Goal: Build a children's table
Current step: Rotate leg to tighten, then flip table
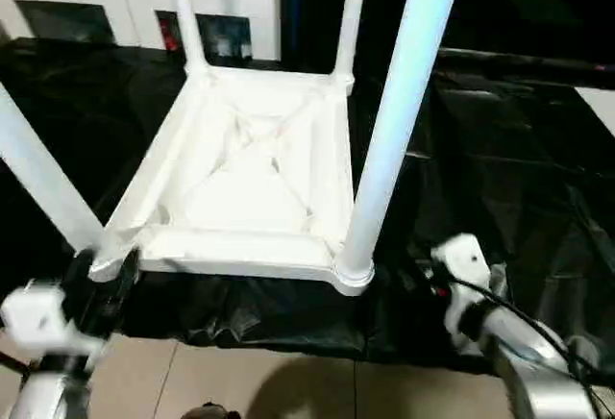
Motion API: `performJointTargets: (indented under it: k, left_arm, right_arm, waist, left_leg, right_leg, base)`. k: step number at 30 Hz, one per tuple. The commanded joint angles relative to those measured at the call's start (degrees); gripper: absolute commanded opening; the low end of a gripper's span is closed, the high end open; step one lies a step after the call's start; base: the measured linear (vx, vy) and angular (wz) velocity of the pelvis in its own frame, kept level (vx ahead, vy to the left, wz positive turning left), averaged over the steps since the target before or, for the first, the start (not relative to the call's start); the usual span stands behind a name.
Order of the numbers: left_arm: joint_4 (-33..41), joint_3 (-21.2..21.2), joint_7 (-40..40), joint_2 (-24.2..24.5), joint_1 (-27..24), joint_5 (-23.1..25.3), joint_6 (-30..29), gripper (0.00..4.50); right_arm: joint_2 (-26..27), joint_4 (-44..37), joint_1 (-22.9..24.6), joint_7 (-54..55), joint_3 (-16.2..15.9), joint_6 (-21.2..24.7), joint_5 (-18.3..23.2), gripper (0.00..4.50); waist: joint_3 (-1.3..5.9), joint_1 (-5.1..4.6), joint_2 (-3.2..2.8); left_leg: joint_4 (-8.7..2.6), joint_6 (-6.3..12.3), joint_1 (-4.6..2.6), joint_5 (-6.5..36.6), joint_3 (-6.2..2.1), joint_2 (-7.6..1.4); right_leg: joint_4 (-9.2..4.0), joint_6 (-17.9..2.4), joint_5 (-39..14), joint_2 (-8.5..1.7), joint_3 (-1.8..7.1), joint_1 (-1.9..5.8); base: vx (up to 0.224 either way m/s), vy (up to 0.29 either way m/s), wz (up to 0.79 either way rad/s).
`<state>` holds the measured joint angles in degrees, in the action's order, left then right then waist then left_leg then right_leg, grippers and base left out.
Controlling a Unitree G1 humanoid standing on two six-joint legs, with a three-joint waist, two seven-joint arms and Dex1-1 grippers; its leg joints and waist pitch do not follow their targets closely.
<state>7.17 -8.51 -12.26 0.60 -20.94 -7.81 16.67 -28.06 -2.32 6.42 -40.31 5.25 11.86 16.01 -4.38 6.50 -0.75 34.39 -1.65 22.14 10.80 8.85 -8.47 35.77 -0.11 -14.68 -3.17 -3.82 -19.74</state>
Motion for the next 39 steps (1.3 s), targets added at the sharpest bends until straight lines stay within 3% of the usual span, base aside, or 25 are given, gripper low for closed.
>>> performJointTargets:
  k: [1, 4, 5, 9, 12, 15, 17, 22, 26, 27, 28, 31, 36, 38, 39]
  left_arm:
    - [-0.99, -0.62, 1.23, -0.04, -0.04, 1.44, 1.96, 3.85]
    - [-2.33, -2.08, 2.4, -0.03, 1.28, 0.98, 2.39, 4.04]
    - [-2.92, -2.84, 2.67, 0.18, 1.97, 0.36, 2.61, 4.3]
    - [-3.53, -2.72, 2.45, 0.94, 2.47, 0.41, 3.19, 4.49]
    - [-4.64, -2.26, 2.18, 1.99, 3.97, 1.05, 2.37, 4.49]
    - [-6.92, -3.51, 1.71, 4.69, 7.5, 0.84, 0.1, 4.49]
    - [-9.52, -4.12, 0.43, 7.27, 11.18, 0.45, -2.98, 4.49]
    - [-12.11, -4.13, -0.44, 8.94, 14.67, -0.18, -6.55, 4.49]
    - [-12.72, -3.74, -0.27, 9.42, 15.69, -0.22, -7.1, 4.11]
    - [-12.02, -3.43, -0.15, 9.16, 15.63, -0.62, -7.59, 4.11]
    - [-11.11, -3.17, -0.26, 8.83, 15.48, -1.32, -8.4, 4.02]
    - [-8.87, -2.21, 0.42, 7.06, 14.59, -1.25, -9.99, 3.76]
    - [-7.81, -0.8, 1.16, 5.25, 13.93, -1.12, -10.25, 3.31]
    - [-7.12, 0.72, 1.7, 4.3, 13.55, -0.69, -10.92, 3.31]
    - [-7.11, 0.95, 1.85, 4.2, 13.55, -0.57, -11.02, 3.14]
  right_arm:
    - [-0.68, -2.76, 0.82, -3.1, -0.5, 0.22, 2.1, 4.5]
    - [-0.91, -4.83, 2.07, -5.7, -1.8, 0.92, 3.39, 4.5]
    - [-0.99, -5.39, 2.84, -7.1, -2.75, 0.22, 3.48, 4.5]
    - [-0.25, -5.25, 3.1, -7.28, -3.59, -1.22, 3.35, 4.5]
    - [2.81, -2.64, 0.46, -2.06, -4.15, -5.09, -0.55, 4.5]
    - [4.32, -0.95, -1.38, 1.1, -4.18, -5.76, -2.52, 4.5]
    - [6.37, -1.27, -3.05, 1.01, -4.71, -3.97, -0.72, 4.5]
    - [9.04, -0.62, -4.89, 2.8, -4.9, -4.99, -0.36, 4.5]
    - [10.22, 0.85, -5.81, 5.24, -3.91, -6.97, -1.22, 4.5]
    - [10.6, 1.7, -6.29, 6.75, -2.88, -7.46, -1.35, 4.5]
    - [11.0, 2.31, -6.71, 7.96, -1.9, -7.4, -1.34, 4.21]
    - [11.28, 3.18, -6.96, 9.53, -0.2, -7.2, -1.29, 4.14]
    - [11.2, 3.76, -7.0, 10.06, -0.09, -7.62, -1.14, 3.58]
    - [11.35, 4.27, -7.28, 10.79, 0.18, -7.89, -1.23, 3.58]
    - [11.42, 4.4, -7.38, 10.97, 0.25, -7.94, -1.25, 3.31]
  waist:
    - [1.75, -0.02, 0.41]
    - [2.06, 0.1, 0.44]
    - [2.13, 0.17, 0.35]
    - [2.27, 0.14, 0.3]
    - [2.35, 0.03, 0.17]
    - [2.59, 0.1, -0.06]
    - [2.78, 0.26, 0.03]
    - [3.23, 0.07, -0.05]
    - [3.28, 0.11, 0.04]
    - [3.15, 0.07, -0.18]
    - [3.08, 0.09, -0.32]
    - [2.8, 0.09, -0.28]
    - [2.87, 0.15, -0.14]
    - [2.81, 0.13, -0.01]
    - [2.82, 0.12, -0.04]
  left_leg:
    - [-5.51, 2.87, -0.52, 18.64, -2.68, -5.65]
    - [-5.17, 4.37, -0.6, 15.44, -2.62, -5.71]
    - [-5.05, 4.78, -0.63, 14.56, -2.53, -5.77]
    - [-5.0, 5.22, -0.63, 13.84, -2.55, -5.8]
    - [-5.13, 4.25, -0.76, 14.9, -2.45, -5.79]
    - [-5.16, 2.28, -1.24, 15.78, -2.38, -5.53]
    - [-5.05, 2.73, -1.18, 14.02, -2.3, -5.54]
    - [-4.97, 3.05, -1.1, 11.89, -2.34, -5.64]
    - [-4.86, 3.64, -1.03, 11.21, -2.19, -5.7]
    - [-4.91, 3.6, -1.03, 11.88, -2.18, -5.58]
    - [-4.97, 3.38, -1.07, 12.52, -2.18, -5.63]
    - [-5.29, 1.75, -1.3, 15.79, -2.07, -5.82]
    - [-5.22, 2.4, -0.98, 14.03, -1.98, -5.74]
    - [-5.09, 2.92, -0.93, 13.02, -1.92, -5.72]
    - [-5.07, 3.05, -0.94, 13.03, -1.9, -5.68]
  right_leg:
    - [-6.02, -7.34, -10.14, -6.47, 3.91, 0.86]
    - [-5.65, -7.84, -6.38, -6.55, 3.84, 0.93]
    - [-5.52, -8.26, -4.93, -6.49, 3.79, 0.92]
    - [-5.32, -9.19, -3.5, -6.54, 3.64, 1.03]
    - [-5.35, -9.77, -5.51, -6.57, 3.63, 0.81]
    - [-5.3, -9.46, -7.45, -6.4, 3.77, 0.55]
    - [-4.86, -9.8, -4.49, -6.4, 3.81, 0.65]
    - [-4.07, -10.76, 0.81, -6.45, 3.62, 0.84]
    - [-4.0, -11.09, 3.16, -6.62, 3.61, 0.97]
    - [-4.07, -11.3, 2.22, -6.63, 3.61, 0.86]
    - [-4.18, -11.3, 1.31, -6.65, 3.65, 0.82]
    - [-4.61, -11.43, -3.74, -6.63, 3.82, 0.67]
    - [-4.58, -10.35, -1.91, -6.6, 3.81, 0.85]
    - [-4.5, -10.44, -0.49, -6.6, 3.78, 0.84]
    - [-4.5, -10.54, -0.57, -6.6, 3.76, 0.85]
  base:
    - [0.0, 0.0, 0.0]
    - [0.0, 0.0, 0.0]
    - [0.0, 0.0, 0.0]
    - [0.0, 0.0, 0.0]
    - [0.0, 0.0, 0.0]
    - [0.0, 0.0, 0.0]
    - [0.0, 0.0, 0.0]
    - [0.0, 0.0, 0.0]
    - [0.0, 0.0, 0.0]
    - [0.0, 0.0, 0.0]
    - [0.0, 0.0, 0.0]
    - [0.0, 0.0, 0.0]
    - [0.0, 0.0, 0.0]
    - [0.0, 0.0, 0.0]
    - [0.0, 0.0, 0.0]
